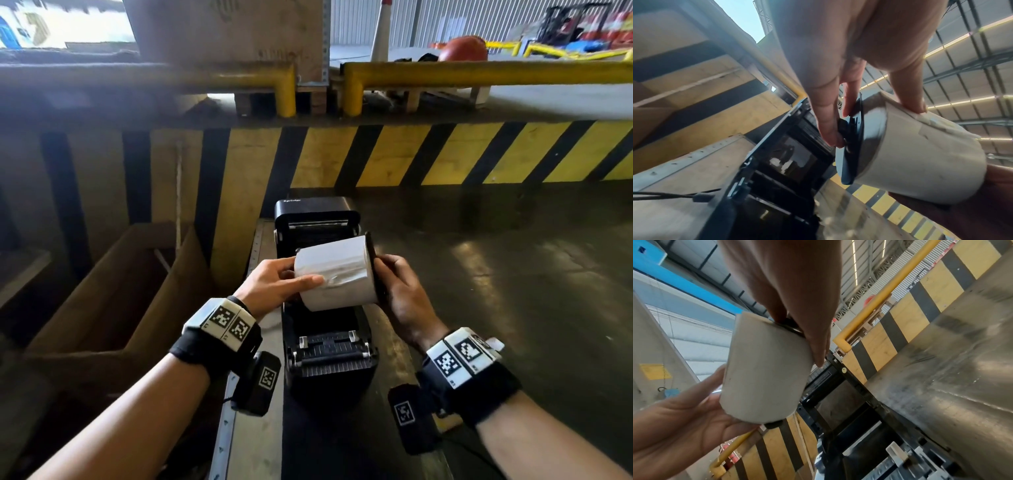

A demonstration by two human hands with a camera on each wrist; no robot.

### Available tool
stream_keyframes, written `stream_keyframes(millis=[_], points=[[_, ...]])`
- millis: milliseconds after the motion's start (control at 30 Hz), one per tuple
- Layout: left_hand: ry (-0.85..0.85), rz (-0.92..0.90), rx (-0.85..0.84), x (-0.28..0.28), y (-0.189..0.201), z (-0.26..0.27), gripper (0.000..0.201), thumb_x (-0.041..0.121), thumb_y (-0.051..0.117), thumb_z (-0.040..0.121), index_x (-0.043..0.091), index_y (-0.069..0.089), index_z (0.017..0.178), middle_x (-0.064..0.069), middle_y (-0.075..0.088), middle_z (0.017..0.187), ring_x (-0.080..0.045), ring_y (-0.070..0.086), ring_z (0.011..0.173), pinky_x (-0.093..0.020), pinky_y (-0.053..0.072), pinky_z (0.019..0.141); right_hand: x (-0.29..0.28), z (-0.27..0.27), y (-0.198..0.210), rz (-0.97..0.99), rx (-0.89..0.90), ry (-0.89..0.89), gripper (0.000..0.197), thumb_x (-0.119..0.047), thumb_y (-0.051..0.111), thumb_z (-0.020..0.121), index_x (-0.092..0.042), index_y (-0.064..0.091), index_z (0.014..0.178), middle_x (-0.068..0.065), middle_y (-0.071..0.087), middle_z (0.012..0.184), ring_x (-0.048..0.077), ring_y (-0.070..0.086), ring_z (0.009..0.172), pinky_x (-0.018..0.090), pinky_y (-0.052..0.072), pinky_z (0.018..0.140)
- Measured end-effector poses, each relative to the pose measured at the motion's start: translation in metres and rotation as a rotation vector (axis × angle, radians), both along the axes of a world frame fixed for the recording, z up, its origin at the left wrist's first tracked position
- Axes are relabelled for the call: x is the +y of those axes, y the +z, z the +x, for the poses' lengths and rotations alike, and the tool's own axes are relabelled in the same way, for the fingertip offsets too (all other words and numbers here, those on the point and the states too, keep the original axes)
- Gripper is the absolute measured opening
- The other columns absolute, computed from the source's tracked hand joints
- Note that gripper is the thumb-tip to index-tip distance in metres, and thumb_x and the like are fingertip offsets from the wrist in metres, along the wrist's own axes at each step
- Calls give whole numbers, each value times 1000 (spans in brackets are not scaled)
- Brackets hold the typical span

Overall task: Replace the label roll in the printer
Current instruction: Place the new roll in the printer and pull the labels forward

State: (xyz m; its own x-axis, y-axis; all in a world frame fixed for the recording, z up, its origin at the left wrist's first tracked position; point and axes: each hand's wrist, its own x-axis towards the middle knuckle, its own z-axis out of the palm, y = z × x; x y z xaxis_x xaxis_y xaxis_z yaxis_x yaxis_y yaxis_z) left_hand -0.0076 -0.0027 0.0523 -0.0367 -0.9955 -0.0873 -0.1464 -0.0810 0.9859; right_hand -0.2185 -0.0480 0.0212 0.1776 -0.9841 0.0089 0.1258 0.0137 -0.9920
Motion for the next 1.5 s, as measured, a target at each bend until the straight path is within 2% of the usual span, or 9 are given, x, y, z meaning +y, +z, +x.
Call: stream_keyframes(millis=[233, 367, 467, 567, 667, 800, 1033, 1300, 1500], points=[[83, -9, -130, -20, -20, 20, 52, 40, 84, 57, 32, 66, 106, -15, 73, 104, -38, 67, 99, -55, 53, 91, -42, 9, -22, -44, 127, 77, 42, -53, 69, 73, -23, 70, 102, 2, 74, 104, 20, 66, 103, 42, 51, 92], [124, -13, -195, -41, -39, 28, 74, 45, 80, 53, 21, 61, 120, -7, 73, 105, -22, 71, 95, -43, 56, 89, -68, 17, -37, -83, 230, 68, 27, -27, 63, 86, -9, 71, 105, -4, 70, 88, -8, 60, 70, 16, 47, 72], [141, -1, -267, -50, -57, 30, 87, 56, 78, 48, 21, 58, 125, -2, 72, 104, -16, 70, 94, -41, 56, 90, -89, 18, -52, -126, 374, 120, 27, -20, 61, 88, -4, 69, 107, 2, 69, 92, -2, 60, 71, 23, 46, 77], [176, 39, -301, -57, -74, 32, 96, 63, 77, 44, 24, 53, 128, 2, 72, 107, -13, 69, 97, -41, 54, 94, -109, 10, -65, -202, 676, 245, 32, -32, 61, 86, -12, 67, 111, 5, 72, 104, 15, 66, 91, 35, 51, 87], [190, 74, -380, -59, -90, 31, 95, 69, 74, 43, 34, 51, 129, 5, 70, 112, -12, 64, 108, -40, 49, 100, -119, 4, -72, -289, 895, 348, 32, -32, 64, 83, -17, 68, 110, 6, 73, 108, 21, 67, 100, 41, 51, 90], [217, 121, -434, -60, -106, 27, 86, 48, 81, 58, 32, 46, 135, 4, 66, 122, -12, 59, 116, -38, 46, 105, -120, 4, -78, -332, 930, 380, 26, -20, 66, 83, -12, 68, 108, 9, 73, 107, 22, 67, 100, 37, 51, 88], [239, 141, -510, -57, -111, 20, 87, 39, 82, 63, 28, 40, 140, -2, 58, 132, -17, 52, 125, -27, 39, 105, -117, 4, -103, -436, 952, 371, 23, -17, 66, 84, -7, 71, 104, 13, 66, 108, 23, 63, 93, 8, 33, 69], [196, 138, -660, -53, -105, 12, 88, 40, 79, 67, 21, 36, 142, -5, 56, 136, -18, 49, 126, -25, 37, 102, -109, 4, -115, -504, 962, 325, 22, -15, 65, 84, -5, 71, 102, 15, 63, 109, 27, 63, 94, 24, 41, 78], [167, 128, -762, -50, -105, 7, 73, 42, 77, 68, 23, 47, 132, -4, 67, 114, -20, 60, 106, -22, 43, 81, -103, 4, -117, -508, 921, 270, 23, -13, 66, 83, -4, 70, 104, 14, 66, 106, 22, 62, 87, 24, 40, 75]])
